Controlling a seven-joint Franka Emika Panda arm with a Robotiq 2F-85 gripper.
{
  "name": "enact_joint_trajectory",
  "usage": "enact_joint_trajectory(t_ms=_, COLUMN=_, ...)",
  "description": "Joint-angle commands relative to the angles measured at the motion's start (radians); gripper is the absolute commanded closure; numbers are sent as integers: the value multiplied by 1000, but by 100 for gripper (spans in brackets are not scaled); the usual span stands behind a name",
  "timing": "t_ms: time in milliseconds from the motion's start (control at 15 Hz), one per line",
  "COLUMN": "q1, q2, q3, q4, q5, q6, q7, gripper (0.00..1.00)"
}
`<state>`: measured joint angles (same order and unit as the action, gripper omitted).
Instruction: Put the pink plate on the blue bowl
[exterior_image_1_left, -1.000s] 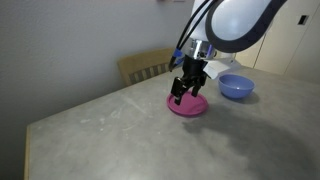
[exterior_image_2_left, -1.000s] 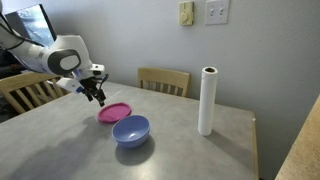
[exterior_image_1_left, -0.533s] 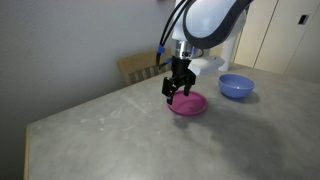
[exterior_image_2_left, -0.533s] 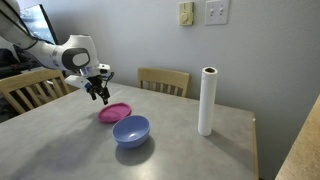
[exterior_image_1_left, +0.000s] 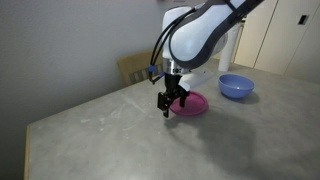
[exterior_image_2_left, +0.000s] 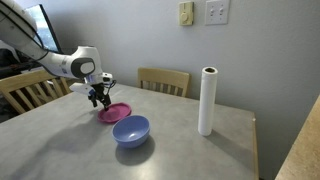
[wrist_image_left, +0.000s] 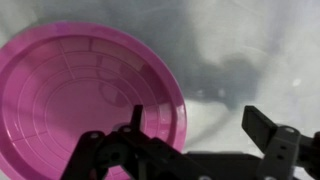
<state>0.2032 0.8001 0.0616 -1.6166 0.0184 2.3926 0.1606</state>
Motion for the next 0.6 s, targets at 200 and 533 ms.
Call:
enact_joint_trajectory(t_ms=200, q1=24, q2=38, q3=-22, q4=75, q5=-21, q6=-33, q7=32, gripper=0)
enact_joint_trajectory(t_ms=533, q1=24, q2=37, q3=-28, q4=81, q5=-22, q6=-34, q7=35, gripper=38)
